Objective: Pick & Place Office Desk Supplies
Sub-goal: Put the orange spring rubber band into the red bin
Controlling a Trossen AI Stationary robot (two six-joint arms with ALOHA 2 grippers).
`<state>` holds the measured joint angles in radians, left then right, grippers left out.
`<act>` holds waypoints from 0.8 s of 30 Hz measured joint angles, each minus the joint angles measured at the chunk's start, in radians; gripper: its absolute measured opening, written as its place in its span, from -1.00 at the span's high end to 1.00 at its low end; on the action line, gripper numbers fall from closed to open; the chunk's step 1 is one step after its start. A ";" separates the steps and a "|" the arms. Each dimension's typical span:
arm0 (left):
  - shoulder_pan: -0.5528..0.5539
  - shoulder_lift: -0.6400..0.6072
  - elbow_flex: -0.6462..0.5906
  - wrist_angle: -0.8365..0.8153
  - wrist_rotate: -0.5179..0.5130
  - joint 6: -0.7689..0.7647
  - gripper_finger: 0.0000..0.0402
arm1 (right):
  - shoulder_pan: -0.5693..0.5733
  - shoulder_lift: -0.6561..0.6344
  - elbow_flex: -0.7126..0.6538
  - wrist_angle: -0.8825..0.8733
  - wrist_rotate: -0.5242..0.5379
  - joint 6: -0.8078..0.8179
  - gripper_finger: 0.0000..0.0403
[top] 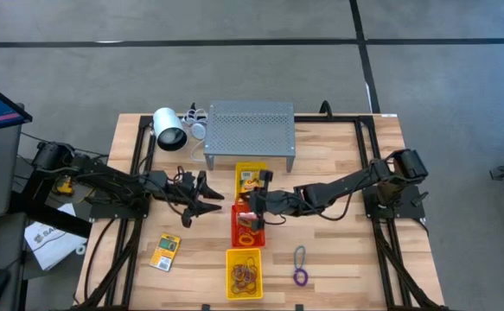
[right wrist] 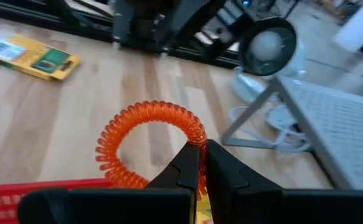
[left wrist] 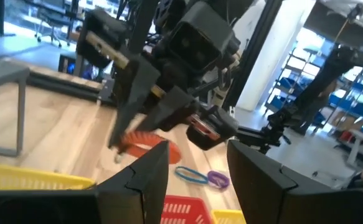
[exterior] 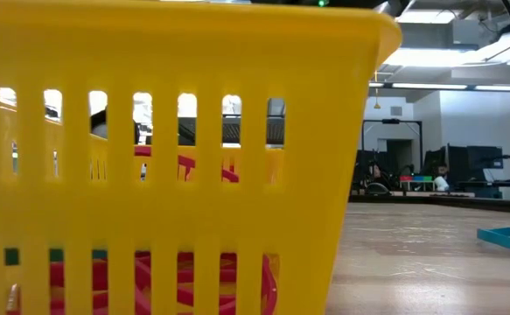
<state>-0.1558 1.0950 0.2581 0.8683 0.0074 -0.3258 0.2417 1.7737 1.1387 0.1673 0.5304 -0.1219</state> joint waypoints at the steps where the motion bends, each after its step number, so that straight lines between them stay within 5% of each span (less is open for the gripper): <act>1: 0.000 0.000 0.000 0.000 0.000 -0.018 0.21 | 0.000 0.000 0.005 -0.006 0.016 -0.010 0.95; 14: 0.000 0.005 0.022 -0.006 -0.069 -0.162 0.14 | -0.015 0.039 0.168 -0.174 0.063 -0.133 0.95; 24: 0.049 0.143 0.082 -0.017 -0.078 -0.188 -0.05 | -0.029 0.149 0.333 -0.378 0.141 -0.127 0.95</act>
<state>-0.1068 1.2379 0.3401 0.8512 -0.0706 -0.5135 0.2131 1.9229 1.4720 -0.2107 0.6712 -0.2487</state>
